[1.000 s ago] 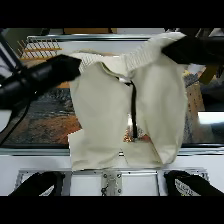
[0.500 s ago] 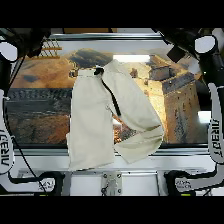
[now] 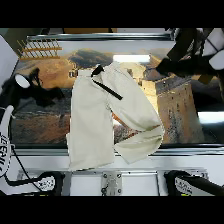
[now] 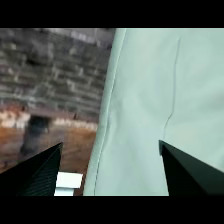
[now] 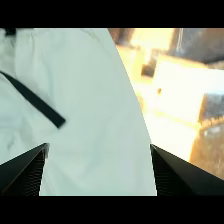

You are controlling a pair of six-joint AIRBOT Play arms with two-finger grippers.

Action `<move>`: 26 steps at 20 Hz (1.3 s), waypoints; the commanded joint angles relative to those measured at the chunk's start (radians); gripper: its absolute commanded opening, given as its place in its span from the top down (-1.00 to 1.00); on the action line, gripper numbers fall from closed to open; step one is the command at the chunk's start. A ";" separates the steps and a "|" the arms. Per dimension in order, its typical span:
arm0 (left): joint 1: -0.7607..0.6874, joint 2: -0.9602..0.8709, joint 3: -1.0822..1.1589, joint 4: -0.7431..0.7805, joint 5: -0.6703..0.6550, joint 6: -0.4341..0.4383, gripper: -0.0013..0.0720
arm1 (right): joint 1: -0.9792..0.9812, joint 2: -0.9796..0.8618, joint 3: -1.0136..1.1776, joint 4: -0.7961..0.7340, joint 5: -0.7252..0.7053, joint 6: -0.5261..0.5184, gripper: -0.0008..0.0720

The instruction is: Fold the clothes and pants, and hang the long-sleeved shirts on hangers.

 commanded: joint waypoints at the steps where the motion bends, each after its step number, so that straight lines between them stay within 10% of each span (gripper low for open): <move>1: -0.029 0.046 -0.276 -0.005 0.067 0.043 -0.82 | -0.002 0.197 -0.276 -0.061 0.080 0.003 -0.98; 12: -0.255 0.041 -0.343 0.007 0.079 0.026 -0.81 | -0.002 0.399 -0.447 -0.036 0.080 0.003 -0.98; 19: -0.344 0.041 -0.343 0.001 0.026 0.026 0.90 | -0.002 0.399 -0.447 -0.036 0.080 0.003 -0.98; 26: -0.512 0.113 -0.342 -0.180 0.031 0.027 0.92 | -0.045 0.399 -0.496 -0.143 0.079 0.050 -0.98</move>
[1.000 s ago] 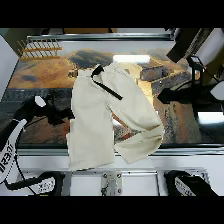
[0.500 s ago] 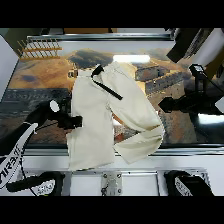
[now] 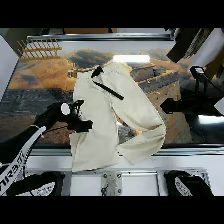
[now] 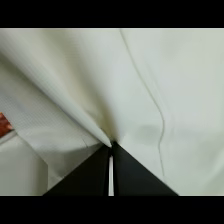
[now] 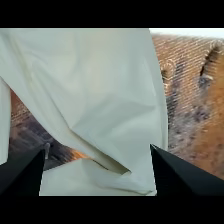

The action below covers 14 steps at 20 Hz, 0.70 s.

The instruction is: Fold the clothes and pants, and hang the long-sleeved shirts on hangers.

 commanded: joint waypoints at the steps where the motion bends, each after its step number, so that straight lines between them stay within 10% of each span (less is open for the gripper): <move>1: -0.103 0.068 0.001 -0.197 0.004 0.014 0.92 | -0.056 0.001 -0.047 -0.051 -0.004 0.045 -0.98; 5: -0.331 0.184 0.001 -0.550 0.078 0.099 0.92 | -0.207 0.007 -0.063 -0.051 -0.050 0.171 -0.98; 9: -0.558 0.293 0.001 -0.588 0.214 0.100 0.92 | -0.306 0.035 -0.064 -0.047 -0.052 0.183 -0.98; 10: -0.583 0.314 0.001 -0.587 0.252 0.100 0.61 | -0.309 0.040 -0.064 -0.047 -0.052 0.183 -0.98; 11: -0.585 0.336 0.001 -0.578 0.297 0.100 -0.32 | -0.308 0.042 -0.064 -0.047 -0.052 0.183 -0.98; 12: -0.558 0.354 0.001 -0.572 0.341 0.100 -0.81 | -0.306 0.041 -0.064 -0.043 -0.052 0.183 -0.98; 14: -0.434 0.386 0.001 -0.508 0.377 0.099 -0.73 | -0.305 0.041 -0.064 -0.035 -0.052 0.183 -0.98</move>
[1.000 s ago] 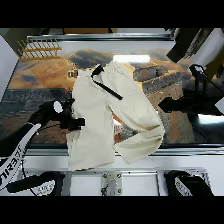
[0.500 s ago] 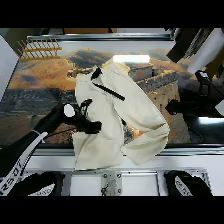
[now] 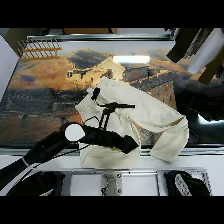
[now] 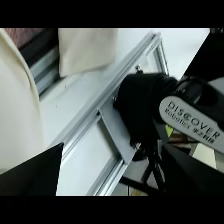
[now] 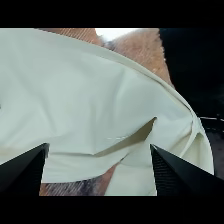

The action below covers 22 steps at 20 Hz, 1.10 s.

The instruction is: Fold the clothes and pants, and hang the long-sleeved shirts on hangers.

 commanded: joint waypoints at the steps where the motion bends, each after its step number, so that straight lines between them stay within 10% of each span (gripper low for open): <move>1: 0.152 0.058 0.001 0.092 0.097 0.003 -0.73 | -0.011 0.005 0.000 0.009 -0.002 0.005 -0.98; 10: 0.921 -0.261 0.009 0.382 0.044 0.007 -0.73 | -0.010 0.004 0.000 0.087 0.001 0.005 -0.98; 22: 0.861 -0.727 0.417 0.383 -0.169 0.135 -0.73 | 0.075 0.004 0.000 0.145 0.000 0.006 -0.98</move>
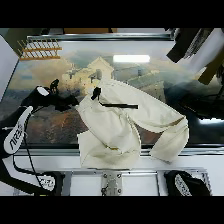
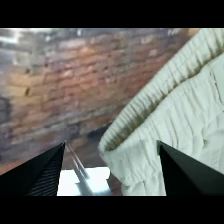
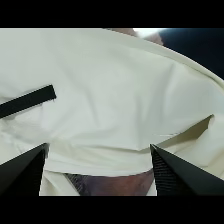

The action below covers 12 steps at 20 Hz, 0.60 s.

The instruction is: Fold the clothes and pants, and hang the long-sleeved shirts on hangers.

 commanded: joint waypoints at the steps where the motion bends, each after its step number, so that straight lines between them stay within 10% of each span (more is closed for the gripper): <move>1: -0.039 -0.092 0.110 0.002 -0.074 0.012 -0.73 | 0.050 0.000 0.000 0.006 0.000 0.000 -0.98; 5: -0.093 -0.105 0.154 0.004 -0.096 0.011 -0.65 | 0.079 0.000 0.000 0.004 -0.001 0.000 -0.98; 7: -0.098 -0.104 0.169 0.004 -0.117 0.012 0.88 | 0.079 0.000 0.000 0.002 -0.001 0.000 -0.98; 12: -0.016 0.026 0.156 0.027 -0.230 0.012 0.92 | 0.079 0.000 0.000 0.002 -0.001 0.000 -0.98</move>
